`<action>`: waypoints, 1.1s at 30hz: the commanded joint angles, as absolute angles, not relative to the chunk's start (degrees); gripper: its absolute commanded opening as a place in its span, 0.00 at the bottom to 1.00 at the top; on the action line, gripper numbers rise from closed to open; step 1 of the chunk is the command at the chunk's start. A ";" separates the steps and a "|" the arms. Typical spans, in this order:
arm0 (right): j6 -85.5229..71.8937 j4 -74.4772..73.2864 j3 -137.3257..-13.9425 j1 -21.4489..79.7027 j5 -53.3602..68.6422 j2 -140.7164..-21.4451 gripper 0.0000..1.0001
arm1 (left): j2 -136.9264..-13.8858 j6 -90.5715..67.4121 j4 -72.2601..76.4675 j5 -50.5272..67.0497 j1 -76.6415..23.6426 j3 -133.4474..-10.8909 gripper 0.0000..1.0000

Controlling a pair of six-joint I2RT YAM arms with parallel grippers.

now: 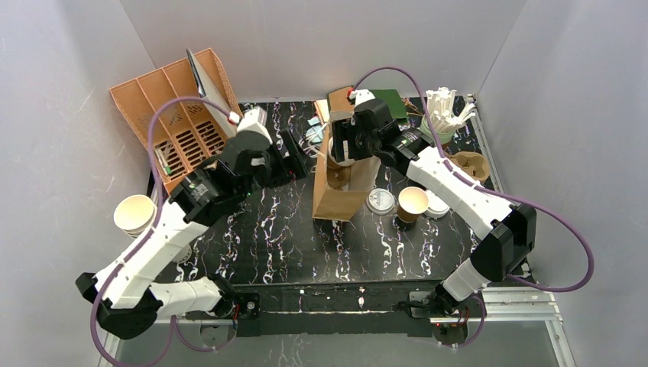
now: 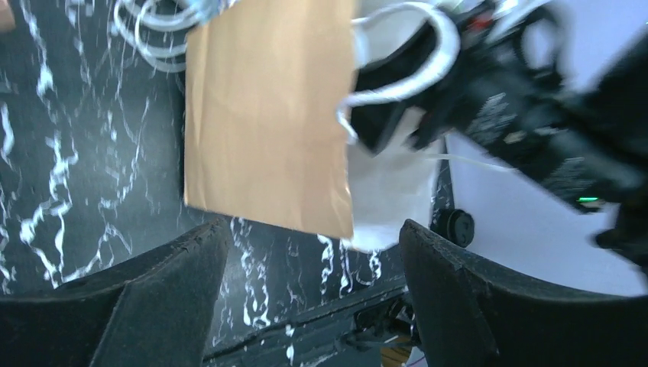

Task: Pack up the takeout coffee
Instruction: Place the coffee cup on the cup tray.

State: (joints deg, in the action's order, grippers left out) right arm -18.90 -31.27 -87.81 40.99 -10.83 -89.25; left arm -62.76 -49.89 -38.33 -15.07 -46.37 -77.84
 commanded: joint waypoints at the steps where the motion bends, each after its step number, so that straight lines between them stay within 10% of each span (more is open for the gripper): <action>1: -16.44 -33.52 -91.92 40.92 -7.49 -89.80 0.46 | -65.91 -39.83 -44.93 -18.65 -46.59 -91.91 0.80; 12: -15.76 -34.85 -91.18 41.11 -2.99 -90.11 0.45 | -82.15 -37.07 -42.24 11.67 -25.91 -107.79 0.52; 23: -17.84 -35.18 -90.27 41.40 -4.53 -89.20 0.43 | -100.26 -29.65 -35.55 31.34 -20.75 -117.13 0.69; 33: -19.07 -35.28 -90.44 41.42 -4.96 -90.09 0.43 | -105.34 -29.42 -33.49 34.13 -21.26 -115.98 0.65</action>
State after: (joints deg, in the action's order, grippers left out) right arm -18.26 -35.97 -88.86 41.25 -4.32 -89.73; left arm -103.88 -30.52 -34.63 30.89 -20.73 -115.94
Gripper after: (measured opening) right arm 0.818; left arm 0.654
